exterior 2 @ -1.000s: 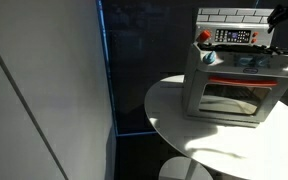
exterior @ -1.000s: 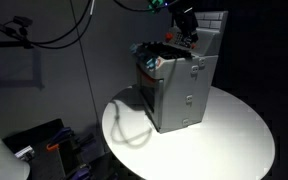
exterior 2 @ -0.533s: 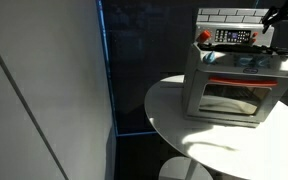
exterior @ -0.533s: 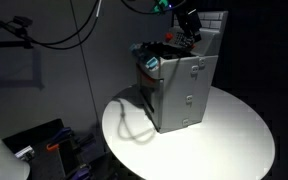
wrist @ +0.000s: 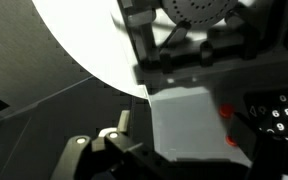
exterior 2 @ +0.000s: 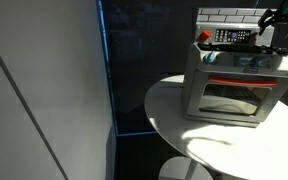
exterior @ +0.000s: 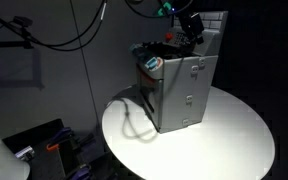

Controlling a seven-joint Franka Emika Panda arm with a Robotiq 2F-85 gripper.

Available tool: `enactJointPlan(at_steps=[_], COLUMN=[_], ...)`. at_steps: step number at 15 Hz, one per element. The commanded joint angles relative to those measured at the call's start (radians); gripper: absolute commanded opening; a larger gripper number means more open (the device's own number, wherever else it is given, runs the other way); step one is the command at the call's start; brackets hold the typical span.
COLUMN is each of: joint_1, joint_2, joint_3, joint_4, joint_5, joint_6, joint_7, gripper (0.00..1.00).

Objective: Press an orange top button on the microwave controlling panel of the stove

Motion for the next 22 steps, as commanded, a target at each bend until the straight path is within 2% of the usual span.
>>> enactJointPlan(at_steps=[1, 22], joint_1=[0.018, 0.025], joint_2=[0.029, 0.083], joint_3=[-0.020, -0.035], joint_4=[0.051, 0.105], joint_5=[0.008, 0.022], joint_6=[-0.023, -0.002], joint_7=[0.014, 0.008], gripper=[1.00, 1.00])
